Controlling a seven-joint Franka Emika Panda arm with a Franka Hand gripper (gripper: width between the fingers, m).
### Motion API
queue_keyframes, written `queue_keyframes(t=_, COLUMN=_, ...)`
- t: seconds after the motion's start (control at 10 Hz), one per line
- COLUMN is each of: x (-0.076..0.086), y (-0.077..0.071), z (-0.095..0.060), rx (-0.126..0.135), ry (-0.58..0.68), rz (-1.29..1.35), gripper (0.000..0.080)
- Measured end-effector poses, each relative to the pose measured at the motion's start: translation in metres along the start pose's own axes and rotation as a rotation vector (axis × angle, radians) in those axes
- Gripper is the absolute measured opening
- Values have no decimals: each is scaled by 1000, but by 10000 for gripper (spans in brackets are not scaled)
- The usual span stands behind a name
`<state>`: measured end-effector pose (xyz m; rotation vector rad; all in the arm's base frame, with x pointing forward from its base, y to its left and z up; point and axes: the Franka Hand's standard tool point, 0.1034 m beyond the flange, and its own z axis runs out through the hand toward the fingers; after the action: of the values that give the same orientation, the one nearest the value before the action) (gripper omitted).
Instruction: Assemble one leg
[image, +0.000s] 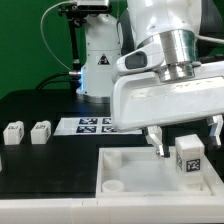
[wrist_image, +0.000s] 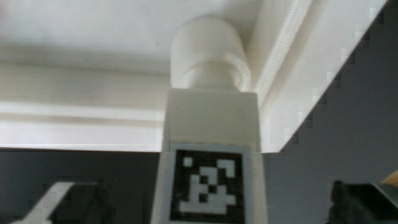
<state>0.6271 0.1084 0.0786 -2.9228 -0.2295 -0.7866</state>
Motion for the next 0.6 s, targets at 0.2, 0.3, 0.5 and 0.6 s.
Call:
queue_keyframes(t=0.2, x=0, y=0, z=0, rx=0, ry=0, rz=0, gripper=641)
queue_keyframes(t=0.3, x=0, y=0, z=0, rx=0, ry=0, rz=0, gripper=648)
queue_keyframes(t=0.5, x=1, y=0, z=-1, rx=0, ry=-4, rz=0, gripper=649)
queue_keyframes(t=0.6, x=11, y=3, z=-9, rx=2, ry=-51, rz=0, gripper=649)
